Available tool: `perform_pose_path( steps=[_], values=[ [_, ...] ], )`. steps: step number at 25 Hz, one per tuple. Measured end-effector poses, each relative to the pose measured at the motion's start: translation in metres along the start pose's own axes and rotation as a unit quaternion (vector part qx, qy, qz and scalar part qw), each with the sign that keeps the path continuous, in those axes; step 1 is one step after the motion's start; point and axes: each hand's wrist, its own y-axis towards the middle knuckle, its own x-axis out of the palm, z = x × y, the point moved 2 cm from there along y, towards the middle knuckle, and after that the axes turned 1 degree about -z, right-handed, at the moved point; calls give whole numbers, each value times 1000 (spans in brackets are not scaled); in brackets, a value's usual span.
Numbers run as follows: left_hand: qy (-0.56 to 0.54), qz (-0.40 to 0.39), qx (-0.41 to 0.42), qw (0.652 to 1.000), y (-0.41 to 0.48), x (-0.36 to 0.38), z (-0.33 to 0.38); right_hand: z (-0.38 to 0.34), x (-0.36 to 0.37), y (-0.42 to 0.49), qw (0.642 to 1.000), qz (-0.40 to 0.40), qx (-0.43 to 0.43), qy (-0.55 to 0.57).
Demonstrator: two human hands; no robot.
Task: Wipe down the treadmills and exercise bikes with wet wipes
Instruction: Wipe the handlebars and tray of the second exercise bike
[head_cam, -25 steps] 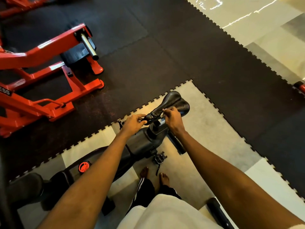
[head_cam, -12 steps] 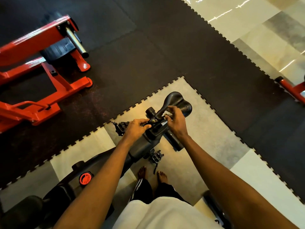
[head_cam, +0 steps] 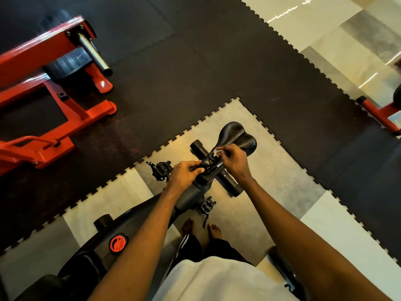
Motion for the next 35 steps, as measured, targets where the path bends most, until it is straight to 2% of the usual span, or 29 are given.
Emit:
perform_pose_path(
  steps=[3, 5, 9, 14, 17, 22, 26, 29, 33, 35],
  values=[
    [1, -7, 7, 1000, 0, -1, 2, 4, -1, 9, 997, 65, 50, 9],
    [-16, -19, 0, 1000, 2, -4, 0, -6, 9, -4, 995, 84, 50, 25],
    [-38, 10, -14, 999, 6, -16, -21, -22, 25, -45, 999, 5, -35, 9],
    [-67, 70, -63, 993, -3, -27, -52, -34, 27, -26, 997, -14, -60, -41],
    [-76, 88, -79, 990, -5, -28, -57, -43, 40, -31, 985, -65, -132, -94],
    [-96, 89, -66, 989, -2, -26, -46, -26, 43, -60, 986, -51, -140, -69],
    [-100, 56, -37, 993, 6, -16, -29, -23, 45, -75, 998, 19, -41, 39],
    [-77, 14, -10, 997, 10, -8, -12, -16, 40, -68, 990, 89, 42, 99],
    [-37, -8, -1, 999, 10, 1, 3, -4, 36, -47, 962, 174, 148, 151],
    [-19, -18, 7, 1000, 11, -1, 8, 4, 36, -39, 930, 228, 220, 186]
  ],
)
